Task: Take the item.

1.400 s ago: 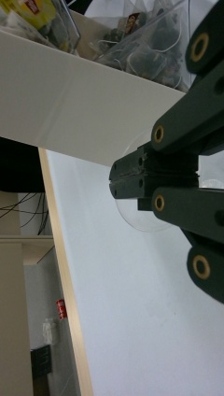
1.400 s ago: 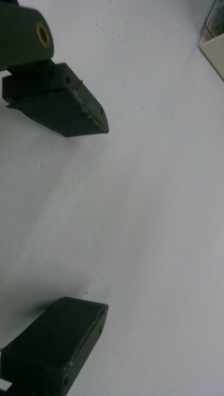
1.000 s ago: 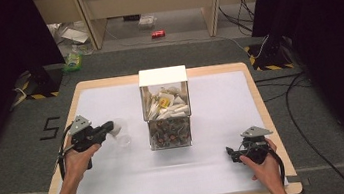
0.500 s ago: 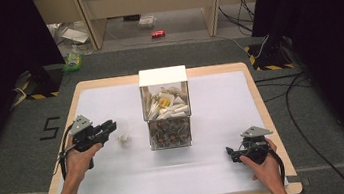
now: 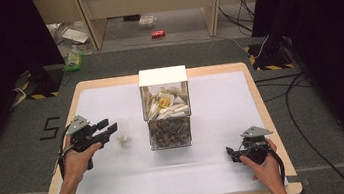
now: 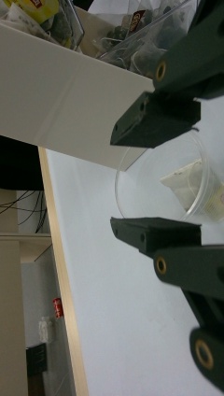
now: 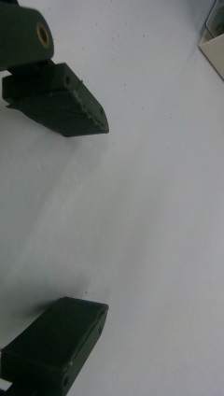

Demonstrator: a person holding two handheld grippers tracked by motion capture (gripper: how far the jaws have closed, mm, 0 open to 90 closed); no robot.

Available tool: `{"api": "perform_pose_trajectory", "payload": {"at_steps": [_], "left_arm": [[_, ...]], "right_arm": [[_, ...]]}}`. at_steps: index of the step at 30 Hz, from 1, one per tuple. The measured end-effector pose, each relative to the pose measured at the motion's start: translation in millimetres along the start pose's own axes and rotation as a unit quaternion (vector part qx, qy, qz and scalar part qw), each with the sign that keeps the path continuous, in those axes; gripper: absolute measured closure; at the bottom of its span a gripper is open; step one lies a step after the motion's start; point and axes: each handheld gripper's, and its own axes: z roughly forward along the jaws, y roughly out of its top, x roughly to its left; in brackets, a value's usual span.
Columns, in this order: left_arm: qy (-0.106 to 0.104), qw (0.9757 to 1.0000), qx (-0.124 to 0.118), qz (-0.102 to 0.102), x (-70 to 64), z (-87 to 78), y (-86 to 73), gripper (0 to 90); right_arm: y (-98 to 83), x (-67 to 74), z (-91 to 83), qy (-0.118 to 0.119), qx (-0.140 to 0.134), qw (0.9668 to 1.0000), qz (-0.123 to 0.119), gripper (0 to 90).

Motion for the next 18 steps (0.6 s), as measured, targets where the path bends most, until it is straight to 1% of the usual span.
{"api": "perform_pose_trajectory", "payload": {"at_steps": [6,10,12,13,15,18], "left_arm": [[0.006,0.9999,0.007,-0.006,-0.9,-1.9,2.0,36.6],[0.006,0.9999,0.007,-0.007,-4.8,-3.5,5.8,27.9],[0.011,0.9999,0.007,-0.007,-8.2,-4.1,7.7,19.9],[0.009,0.9999,0.006,-0.006,-9.6,-4.6,8.4,17.5],[0.003,1.0,0.003,-0.002,-12.7,-5.6,9.3,17.5],[0.001,1.0,0.002,-0.002,-16.5,-6.8,9.8,15.6]], "right_arm": [[0.0,0.0,0.0,0.0,0.0,1.0,0.0,12.7],[0.0,0.0,0.0,0.0,0.0,1.0,0.0,12.7],[0.0,0.0,0.0,0.0,0.0,1.0,0.0,12.7],[0.0,-0.1,0.0,0.0,0.0,1.0,0.0,12.7],[0.0,0.0,0.0,0.0,0.0,1.0,0.0,12.7],[0.0,0.0,0.0,0.0,0.0,1.0,0.0,12.7]]}}
